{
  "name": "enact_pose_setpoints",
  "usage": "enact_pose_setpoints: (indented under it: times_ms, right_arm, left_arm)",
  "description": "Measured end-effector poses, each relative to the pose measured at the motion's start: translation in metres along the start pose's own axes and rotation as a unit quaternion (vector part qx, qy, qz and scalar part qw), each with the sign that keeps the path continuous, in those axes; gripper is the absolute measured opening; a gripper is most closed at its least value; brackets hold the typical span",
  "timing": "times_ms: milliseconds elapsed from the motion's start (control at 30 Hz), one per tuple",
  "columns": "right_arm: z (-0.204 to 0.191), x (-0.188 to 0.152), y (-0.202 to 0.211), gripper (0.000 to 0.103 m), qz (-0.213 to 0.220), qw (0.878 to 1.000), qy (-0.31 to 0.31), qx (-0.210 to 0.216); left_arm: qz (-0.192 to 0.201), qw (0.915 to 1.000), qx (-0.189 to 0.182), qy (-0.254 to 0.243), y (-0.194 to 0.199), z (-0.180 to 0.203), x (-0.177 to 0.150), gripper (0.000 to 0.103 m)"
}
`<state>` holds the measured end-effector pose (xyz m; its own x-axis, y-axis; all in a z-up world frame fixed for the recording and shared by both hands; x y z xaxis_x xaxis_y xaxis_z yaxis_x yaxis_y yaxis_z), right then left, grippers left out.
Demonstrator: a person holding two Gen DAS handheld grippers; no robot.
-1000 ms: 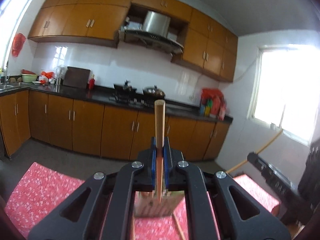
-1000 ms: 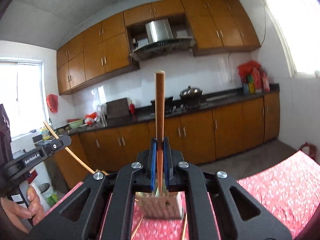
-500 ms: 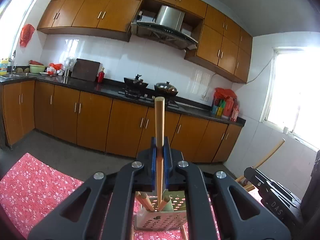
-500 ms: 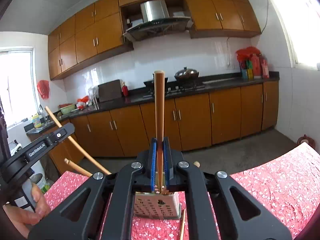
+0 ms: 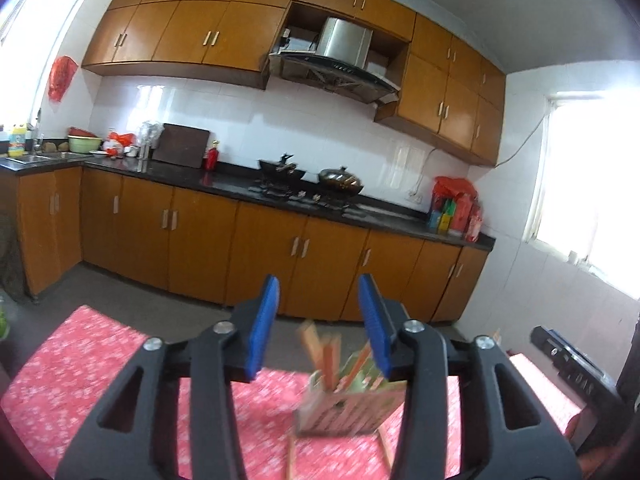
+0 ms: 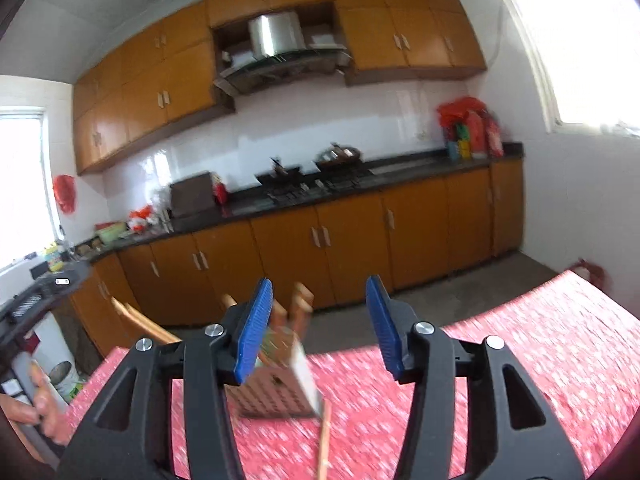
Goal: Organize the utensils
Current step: 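Insert the chopstick into the holder and open the right gripper while the left gripper releases its own, then lower the right gripper and grasp the last chopstick while the left gripper grasps another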
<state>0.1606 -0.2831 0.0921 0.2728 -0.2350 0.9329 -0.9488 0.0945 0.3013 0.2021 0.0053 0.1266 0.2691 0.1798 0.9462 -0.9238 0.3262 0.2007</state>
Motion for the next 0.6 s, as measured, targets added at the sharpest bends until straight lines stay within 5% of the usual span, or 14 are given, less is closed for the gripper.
enact_pose_setpoints:
  times_ms: [100, 200, 367, 600]
  right_arm:
    - [0.021, -0.034, -0.012, 0.05, -0.06, 0.998, 0.008, -0.028]
    - [0.031, -0.075, -0.029, 0.05, -0.135, 0.99, 0.022, -0.039]
    - [0.018, -0.157, -0.044, 0.03, -0.261, 0.965, 0.036, 0.014]
    - [-0.018, -0.2, -0.043, 0.029, -0.294, 0.951, 0.088, 0.035]
  left_arm:
    - [-0.031, 0.9993, 0.019, -0.007, 0.014, -0.015, -0.026, 0.048]
    - [-0.108, 0.9935, 0.035, -0.008, 0.012, -0.035, -0.073, 0.049]
    - [-0.217, 0.9755, 0.031, 0.012, 0.003, -0.05, -0.141, 0.048]
    - [-0.28, 0.96, -0.004, -0.012, -0.004, -0.026, -0.191, 0.046]
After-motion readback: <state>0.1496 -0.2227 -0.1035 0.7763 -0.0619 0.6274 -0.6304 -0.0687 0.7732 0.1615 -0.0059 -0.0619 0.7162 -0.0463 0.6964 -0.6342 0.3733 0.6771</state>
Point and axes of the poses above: each gripper's, at about its wrist camera, not at the fingertips, and y roughly against the way its jaws point, z to its right, x to its top, the point moved 2 cm from there along -y, roughly the way its jaws point, and after that the axes turned 8 degrees about -x, right-handed, at the moved point
